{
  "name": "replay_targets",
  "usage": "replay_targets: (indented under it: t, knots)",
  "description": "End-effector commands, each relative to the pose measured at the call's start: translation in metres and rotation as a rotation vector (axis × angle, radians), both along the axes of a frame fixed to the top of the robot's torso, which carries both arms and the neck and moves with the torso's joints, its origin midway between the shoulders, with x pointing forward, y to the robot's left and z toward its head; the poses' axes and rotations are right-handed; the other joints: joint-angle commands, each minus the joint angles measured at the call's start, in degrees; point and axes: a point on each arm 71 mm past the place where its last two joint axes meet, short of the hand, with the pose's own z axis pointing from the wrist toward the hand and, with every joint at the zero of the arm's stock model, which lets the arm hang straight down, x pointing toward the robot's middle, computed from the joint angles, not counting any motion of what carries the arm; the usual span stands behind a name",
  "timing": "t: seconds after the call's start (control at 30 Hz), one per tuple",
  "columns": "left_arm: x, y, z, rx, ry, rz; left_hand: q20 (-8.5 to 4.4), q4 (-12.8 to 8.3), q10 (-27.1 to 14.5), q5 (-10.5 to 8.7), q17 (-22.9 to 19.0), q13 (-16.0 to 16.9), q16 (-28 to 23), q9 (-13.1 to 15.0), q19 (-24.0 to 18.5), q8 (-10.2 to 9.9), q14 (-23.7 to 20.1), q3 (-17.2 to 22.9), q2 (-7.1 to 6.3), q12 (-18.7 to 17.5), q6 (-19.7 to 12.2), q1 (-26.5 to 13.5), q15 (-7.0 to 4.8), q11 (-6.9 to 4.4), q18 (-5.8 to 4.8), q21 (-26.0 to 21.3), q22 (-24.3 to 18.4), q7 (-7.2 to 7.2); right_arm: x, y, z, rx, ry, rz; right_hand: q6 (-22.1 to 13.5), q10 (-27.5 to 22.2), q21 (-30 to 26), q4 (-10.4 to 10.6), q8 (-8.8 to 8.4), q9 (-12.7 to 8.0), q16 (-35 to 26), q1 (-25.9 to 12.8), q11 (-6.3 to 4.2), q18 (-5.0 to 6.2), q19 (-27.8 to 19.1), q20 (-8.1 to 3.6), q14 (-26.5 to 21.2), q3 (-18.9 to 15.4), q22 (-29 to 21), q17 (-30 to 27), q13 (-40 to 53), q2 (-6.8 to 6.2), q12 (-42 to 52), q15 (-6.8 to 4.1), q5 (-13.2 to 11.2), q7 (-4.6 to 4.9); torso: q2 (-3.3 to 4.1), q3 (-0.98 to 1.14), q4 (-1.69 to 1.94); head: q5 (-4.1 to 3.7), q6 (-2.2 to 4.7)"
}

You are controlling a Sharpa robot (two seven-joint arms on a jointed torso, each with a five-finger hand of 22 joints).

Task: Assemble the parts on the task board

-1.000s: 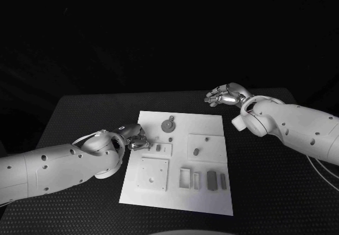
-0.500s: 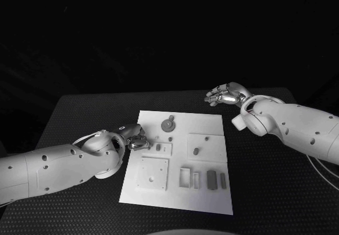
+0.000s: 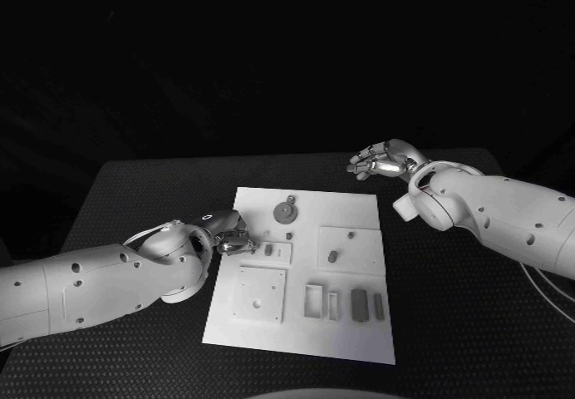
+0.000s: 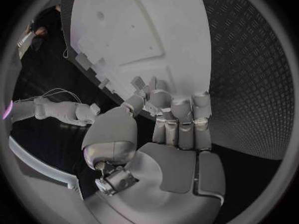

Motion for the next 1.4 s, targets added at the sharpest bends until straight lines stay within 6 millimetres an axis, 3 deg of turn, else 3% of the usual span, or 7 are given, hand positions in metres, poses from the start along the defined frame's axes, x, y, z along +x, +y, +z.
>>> replay_targets:
  t: [0.03, 1.17, 1.4]
  knots:
    - [-0.0019, 0.0002, -0.0043, 0.022, 0.026, -0.007, -5.91, 0.01, -0.28, 1.3, -0.09, 0.05, 0.22, -0.16, 0.36, 0.34, 0.63, 0.43, 0.17, 0.19, 2.23, 0.6, -1.04, -0.87, 0.51, 0.13, 1.16, -1.74, -0.0005, 0.0016, -0.0001, 0.004, 0.002, 0.016, 0.2, 0.37, -0.39, 0.19, 0.28, -0.1, -0.29, -0.42, -0.07, 0.39, 0.07, 0.04, -0.08, -0.12, 0.09, -0.07, -0.01, -0.22, -0.3, 0.32, 0.25, 1.03, 0.0, 0.02, 0.0, 0.05, -0.06]
    - [-0.0026, -0.0001, -0.0066, 0.039, 0.047, -0.014, -5.95, -0.19, -0.27, 1.95, -0.1, 0.1, 0.4, -0.3, 0.34, 0.59, 0.67, 0.43, 0.06, 0.42, 2.28, 0.83, -1.03, -0.92, 0.54, 0.28, 1.16, -1.79, -0.0004, 0.0015, -0.0001, 0.004, 0.002, 0.016, 0.2, 0.39, -0.5, 0.2, 0.31, -0.14, -0.3, -0.43, -0.07, 0.39, 0.1, 0.04, -0.09, -0.14, 0.16, -0.07, -0.01, -0.2, -0.36, 0.32, 0.25, 1.02, -0.01, 0.04, -0.02, 0.08, -0.12]
    - [-0.0015, -0.0006, -0.0084, 0.051, 0.061, -0.017, -5.9, 0.35, -0.29, 1.79, -0.17, 0.12, 0.51, -0.54, 0.26, 0.91, 0.56, -0.01, -1.25, 0.67, 2.44, 0.3, -0.94, -0.82, 0.48, 0.39, 1.11, -1.76, -0.0004, 0.0014, -0.0002, 0.004, 0.002, 0.016, 0.2, 0.39, -0.52, 0.21, 0.31, -0.14, -0.3, -0.44, -0.06, 0.39, 0.11, 0.04, -0.09, -0.15, 0.18, -0.08, -0.01, -0.21, -0.37, 0.32, 0.25, 1.02, 0.02, 0.06, -0.05, 0.08, -0.18]
